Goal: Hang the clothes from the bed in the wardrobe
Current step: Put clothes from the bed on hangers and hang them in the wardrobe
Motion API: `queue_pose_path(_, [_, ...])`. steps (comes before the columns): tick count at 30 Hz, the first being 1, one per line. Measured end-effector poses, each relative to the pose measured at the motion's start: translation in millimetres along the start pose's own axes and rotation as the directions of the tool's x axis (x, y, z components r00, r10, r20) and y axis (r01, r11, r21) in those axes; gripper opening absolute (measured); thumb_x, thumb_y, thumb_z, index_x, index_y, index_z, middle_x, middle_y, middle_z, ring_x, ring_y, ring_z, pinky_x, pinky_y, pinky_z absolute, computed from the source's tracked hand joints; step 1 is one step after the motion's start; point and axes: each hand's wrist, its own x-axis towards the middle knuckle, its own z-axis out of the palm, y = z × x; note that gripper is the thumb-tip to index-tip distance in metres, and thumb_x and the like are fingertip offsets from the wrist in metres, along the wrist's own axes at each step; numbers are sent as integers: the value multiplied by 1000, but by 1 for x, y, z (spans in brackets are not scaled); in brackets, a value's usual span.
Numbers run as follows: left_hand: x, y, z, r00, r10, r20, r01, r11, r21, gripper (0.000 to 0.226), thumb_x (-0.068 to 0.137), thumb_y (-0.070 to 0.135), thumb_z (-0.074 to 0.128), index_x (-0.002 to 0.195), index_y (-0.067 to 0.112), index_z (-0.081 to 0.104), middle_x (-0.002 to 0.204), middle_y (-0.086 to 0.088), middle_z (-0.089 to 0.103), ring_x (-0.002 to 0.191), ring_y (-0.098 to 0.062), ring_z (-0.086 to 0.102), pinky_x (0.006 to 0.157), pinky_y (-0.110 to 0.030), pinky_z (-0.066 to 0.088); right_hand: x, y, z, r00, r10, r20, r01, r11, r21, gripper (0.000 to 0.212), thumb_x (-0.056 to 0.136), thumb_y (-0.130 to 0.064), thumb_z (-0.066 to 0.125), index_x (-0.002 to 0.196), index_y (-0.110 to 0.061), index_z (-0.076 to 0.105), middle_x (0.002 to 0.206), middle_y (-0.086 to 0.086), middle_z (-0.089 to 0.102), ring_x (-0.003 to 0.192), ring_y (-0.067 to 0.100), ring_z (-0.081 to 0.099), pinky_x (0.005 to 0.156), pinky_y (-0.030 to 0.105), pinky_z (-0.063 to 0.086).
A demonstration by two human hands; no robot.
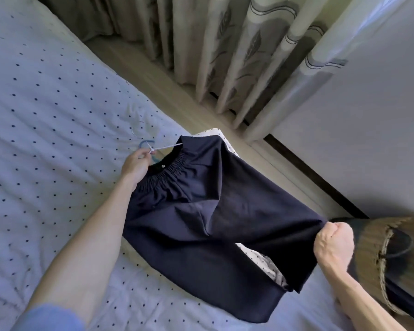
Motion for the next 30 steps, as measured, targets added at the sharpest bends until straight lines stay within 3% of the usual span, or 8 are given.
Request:
queue_pose_path(3, [0,-4,24,998,-6,58,6,1000,-4,25,105,28,45,109,30,69,132,-11,61,121,-32,55,92,-36,44,7,19,-7,994,-48,100,58,993,-99,26,99,-18,36,84,-3,50,81,13,54,71,31,49,71,39,37])
queue_pose_path(7, [20,-10,42,997,-45,-66,49,997,53,27,105,33,42,122,29,63,132,-5,59,115,-25,56,97,-37,46,6,37,16,951,-107,291,169,965,-200,25,98,-14,39,78,-1,46,79,17,54,71,35,51,69,44,44])
queue_pose_path(10, [36,-27,31,986,-164,-26,160,898,411,41,105,31,34,145,28,44,144,-10,50,127,-36,49,106,-44,40,4,30,44,894,-192,406,288,938,-191,25,99,-19,38,81,-7,51,83,13,60,80,36,54,70,39,42])
queue_pose_path(12, [23,-38,29,980,-198,26,143,785,603,46,106,29,27,151,26,34,147,-16,45,130,-40,44,106,-46,37,0,31,61,837,-234,494,379,900,-215,24,99,-23,39,103,-12,59,107,11,63,102,33,55,85,36,40])
queue_pose_path(15, [-12,-66,37,991,-132,4,90,699,710,55,106,37,25,158,30,12,164,-11,11,147,-35,21,116,-53,20,-12,38,72,814,-224,536,389,896,-216,54,102,-22,39,152,-5,29,155,16,36,143,32,32,119,39,25])
queue_pose_path(19, [-63,-91,66,1000,19,4,-15,616,787,61,104,41,28,158,37,0,166,-4,-13,152,-29,-2,121,-57,7,-25,54,67,786,-117,606,367,878,-306,70,101,-29,41,157,-3,7,166,15,10,151,31,15,123,38,16])
queue_pose_path(26, [-192,-78,120,982,41,185,-175,565,806,69,99,45,41,159,32,8,167,-4,-9,152,-29,5,119,-57,12,-49,94,1,583,32,812,453,817,-357,37,101,-35,39,118,-11,61,129,9,64,117,32,57,92,33,45])
queue_pose_path(30, [-265,-46,148,939,41,341,-310,528,790,69,100,46,40,159,34,6,167,-2,-6,153,-25,2,121,-54,9,-77,123,-56,606,-61,793,445,853,-274,36,100,-33,39,119,-16,63,123,6,68,111,29,60,94,37,48])
